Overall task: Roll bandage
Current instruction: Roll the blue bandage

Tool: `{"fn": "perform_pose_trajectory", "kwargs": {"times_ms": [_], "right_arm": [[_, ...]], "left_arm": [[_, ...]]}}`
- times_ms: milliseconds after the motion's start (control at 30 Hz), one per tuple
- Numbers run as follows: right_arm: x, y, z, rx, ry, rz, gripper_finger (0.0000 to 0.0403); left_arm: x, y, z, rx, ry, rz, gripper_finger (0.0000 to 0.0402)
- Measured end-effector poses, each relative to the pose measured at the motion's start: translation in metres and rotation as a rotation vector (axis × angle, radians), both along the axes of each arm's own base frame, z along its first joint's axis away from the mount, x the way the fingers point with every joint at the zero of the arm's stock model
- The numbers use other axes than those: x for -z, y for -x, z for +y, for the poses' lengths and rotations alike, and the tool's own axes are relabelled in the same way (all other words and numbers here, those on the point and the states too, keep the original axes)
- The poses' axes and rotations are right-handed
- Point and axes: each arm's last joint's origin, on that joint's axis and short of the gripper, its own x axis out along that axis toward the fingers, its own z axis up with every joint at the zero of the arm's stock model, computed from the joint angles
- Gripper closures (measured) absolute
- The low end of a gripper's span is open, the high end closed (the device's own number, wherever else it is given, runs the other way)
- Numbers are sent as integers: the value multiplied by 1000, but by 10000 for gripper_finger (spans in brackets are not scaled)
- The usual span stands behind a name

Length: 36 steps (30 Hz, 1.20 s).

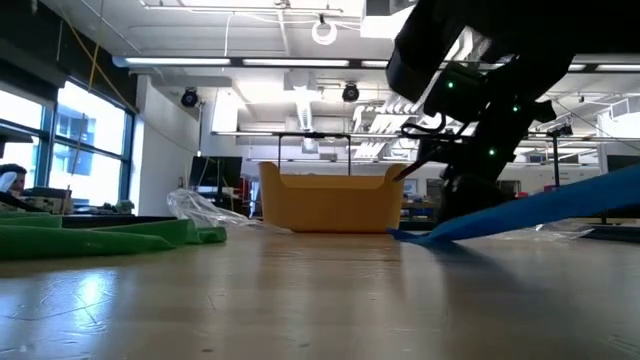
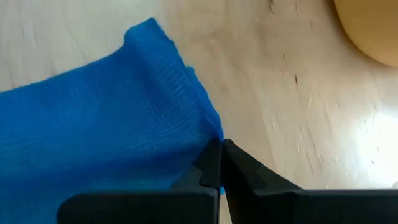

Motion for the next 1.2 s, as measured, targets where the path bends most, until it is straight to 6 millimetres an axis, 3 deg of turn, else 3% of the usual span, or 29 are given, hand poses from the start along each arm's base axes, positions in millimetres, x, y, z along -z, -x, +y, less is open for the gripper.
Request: {"fn": "perform_pose_trajectory", "kwargs": {"times_ms": [233, 467, 600, 800, 1000, 1200], "right_arm": [[-3, -1, 5, -6, 1, -19, 392], [-23, 5, 10, -32, -44, -77, 301], [-46, 13, 20, -59, -51, -144, 264], [-73, 28, 46, -112, -68, -216, 258], [-76, 33, 73, -190, -64, -208, 258], [-82, 46, 125, -310, -143, -247, 259]], "left_arm": [[3, 0, 6, -65, -15, 28, 401], [5, 3, 5, -91, -11, 43, 401], [4, 3, 5, -102, -9, 37, 401], [4, 3, 5, -105, -7, 35, 401], [4, 2, 5, -107, -6, 32, 401], [4, 6, 1, -92, -7, 37, 401]]}}
